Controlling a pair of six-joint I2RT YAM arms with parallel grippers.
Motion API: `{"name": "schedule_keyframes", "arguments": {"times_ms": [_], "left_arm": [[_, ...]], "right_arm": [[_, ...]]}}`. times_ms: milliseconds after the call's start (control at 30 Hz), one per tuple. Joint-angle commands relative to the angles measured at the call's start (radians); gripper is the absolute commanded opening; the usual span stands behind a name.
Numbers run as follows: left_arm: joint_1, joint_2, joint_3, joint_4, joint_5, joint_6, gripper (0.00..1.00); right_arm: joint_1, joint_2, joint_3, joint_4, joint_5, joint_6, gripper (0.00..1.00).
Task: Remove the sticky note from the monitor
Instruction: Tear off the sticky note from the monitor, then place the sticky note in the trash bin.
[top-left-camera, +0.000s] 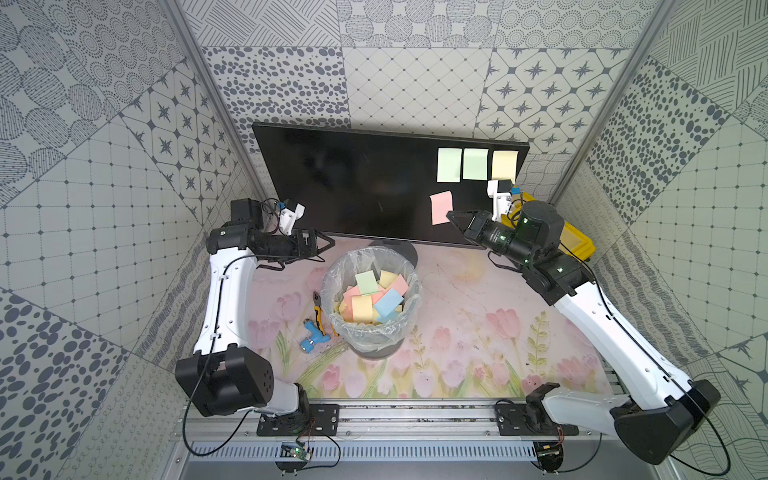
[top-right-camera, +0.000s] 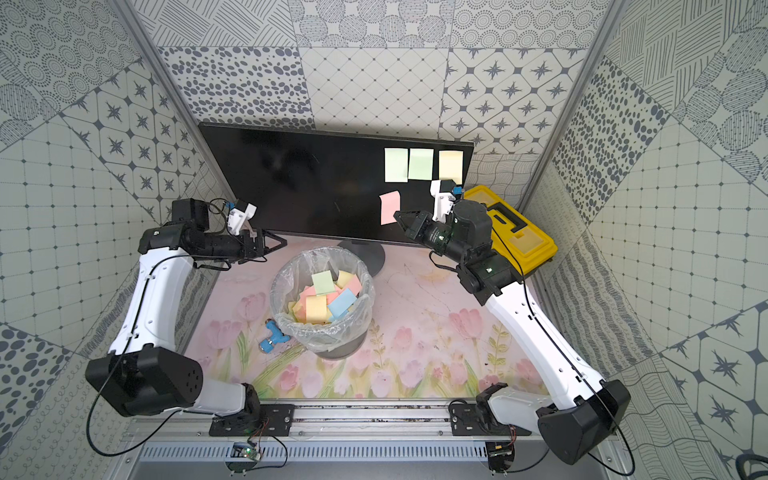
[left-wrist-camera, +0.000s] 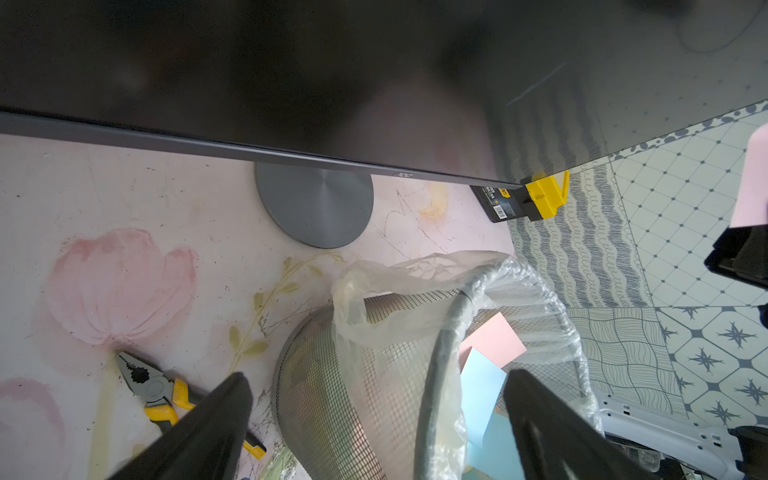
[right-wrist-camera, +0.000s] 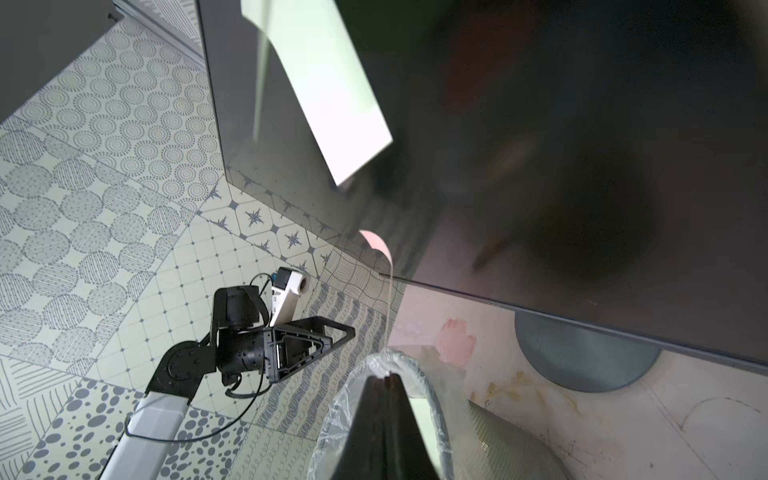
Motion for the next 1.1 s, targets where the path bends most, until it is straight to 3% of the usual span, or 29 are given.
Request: {"name": "schedule_keyframes", "arguments": {"times_ms": [0, 433, 700, 767, 967, 1067], "left_arm": [[0.004, 0.009, 0.021, 0.012, 0.044, 0.005, 1.00], [0.003, 0.016, 0.023, 0.012, 0.051, 0.003, 0.98], [0.002, 0.019, 0.022, 0.015, 0.048, 0.003, 0.99], [0.002, 0.018, 0.024, 0.013, 0.050, 0.003, 0.99], [0.000, 0.014, 0.023, 0.012, 0.052, 0.001, 0.99], [0.000, 0.014, 0.023, 0.012, 0.051, 0.002, 0.99]], "right_arm": [[0.053, -0.002, 0.003, -0.042, 0.027, -0.058, 0.00], [0.353, 0.249, 0.277, -0.326, 0.014, -0.356, 0.00], [0.435, 0.382, 0.338, -0.417, 0.030, -0.447, 0.00], [0.448, 0.414, 0.356, -0.425, 0.034, -0.457, 0.09], [0.460, 0.442, 0.368, -0.440, 0.087, -0.464, 0.11], [0.460, 0.428, 0.366, -0.445, 0.111, -0.472, 0.25]]}}
